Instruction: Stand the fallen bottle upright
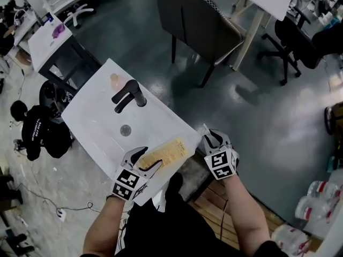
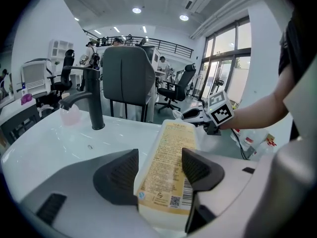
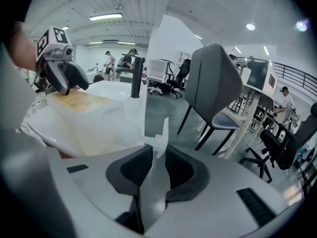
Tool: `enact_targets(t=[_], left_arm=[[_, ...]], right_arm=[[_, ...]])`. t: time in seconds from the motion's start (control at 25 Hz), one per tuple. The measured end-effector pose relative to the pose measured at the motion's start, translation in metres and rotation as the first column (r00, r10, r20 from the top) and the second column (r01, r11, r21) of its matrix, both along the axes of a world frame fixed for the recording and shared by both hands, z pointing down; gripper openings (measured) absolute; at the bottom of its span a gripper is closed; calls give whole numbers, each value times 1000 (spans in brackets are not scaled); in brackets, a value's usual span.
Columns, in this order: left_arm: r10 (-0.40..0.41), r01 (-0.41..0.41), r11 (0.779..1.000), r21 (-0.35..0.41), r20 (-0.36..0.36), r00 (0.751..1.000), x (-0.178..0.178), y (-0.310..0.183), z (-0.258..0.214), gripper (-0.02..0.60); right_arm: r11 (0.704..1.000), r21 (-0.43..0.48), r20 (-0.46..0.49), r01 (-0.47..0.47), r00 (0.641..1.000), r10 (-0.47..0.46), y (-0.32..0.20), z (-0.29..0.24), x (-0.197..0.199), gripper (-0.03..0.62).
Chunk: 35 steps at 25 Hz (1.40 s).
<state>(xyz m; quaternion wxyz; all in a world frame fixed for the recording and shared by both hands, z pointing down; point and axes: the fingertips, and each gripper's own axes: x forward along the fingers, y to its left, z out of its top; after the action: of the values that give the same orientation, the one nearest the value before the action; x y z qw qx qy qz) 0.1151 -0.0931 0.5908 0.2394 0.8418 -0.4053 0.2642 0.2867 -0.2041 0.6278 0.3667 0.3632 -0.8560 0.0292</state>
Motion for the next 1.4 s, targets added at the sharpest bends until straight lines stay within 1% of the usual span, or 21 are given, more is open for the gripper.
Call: enact_targets(t=[0.12,0.2,0.28,0.48,0.64,0.68,0.76,0.8,0.84,1.0,1.16,1.28,1.4], left_arm=[[-37,37,999,-16,-43,998,-4,0,1,282],[-35,34,999,-16,-69,997,-6,0,2,282],[-8,7,1000,-16,-92,996,-6,0,2,275],[65,-71,997,-34,-148,987,-6,-1,0,264],[77,-81,997,-15,-175,982,-3,-5,-3,255],[75,-77,997,-2,-173,982,-1,-7,-4,230],[81,-77,996,37,-145,986,3,-8,-6,137],[89,-83,995,54,-123,988,4,-8,-6,101],[98,-92,994,61,-106,989,5,-9,-5,92],[150,-147,988,48,-73,986,7,-15,-5,95],[189,-188,981,55,-19,982,15,-11,-5,100],[184,-183,981,65,-3,983,16,-11,-4,98],[147,-146,987,60,-20,989,9,-12,-3,80]], right_arm=[[1000,23,7,4,1000,-4,2,-7,0,92],[999,36,18,-7,1000,6,4,-12,1,84],[999,47,28,-25,999,24,7,-18,2,84],[992,60,34,-110,994,108,17,-36,10,83],[984,83,40,-158,987,155,20,-47,17,83],[982,90,41,-163,986,160,21,-50,19,83],[980,104,46,-169,985,165,23,-56,20,83],[979,109,46,-171,985,167,25,-58,20,83],[979,111,47,-172,985,168,25,-59,19,84],[977,95,56,-193,981,188,26,-57,21,84],[973,69,68,-219,974,215,33,-46,29,84],[973,80,71,-218,975,212,36,-48,32,84],[974,111,73,-195,979,188,38,-60,26,83]])
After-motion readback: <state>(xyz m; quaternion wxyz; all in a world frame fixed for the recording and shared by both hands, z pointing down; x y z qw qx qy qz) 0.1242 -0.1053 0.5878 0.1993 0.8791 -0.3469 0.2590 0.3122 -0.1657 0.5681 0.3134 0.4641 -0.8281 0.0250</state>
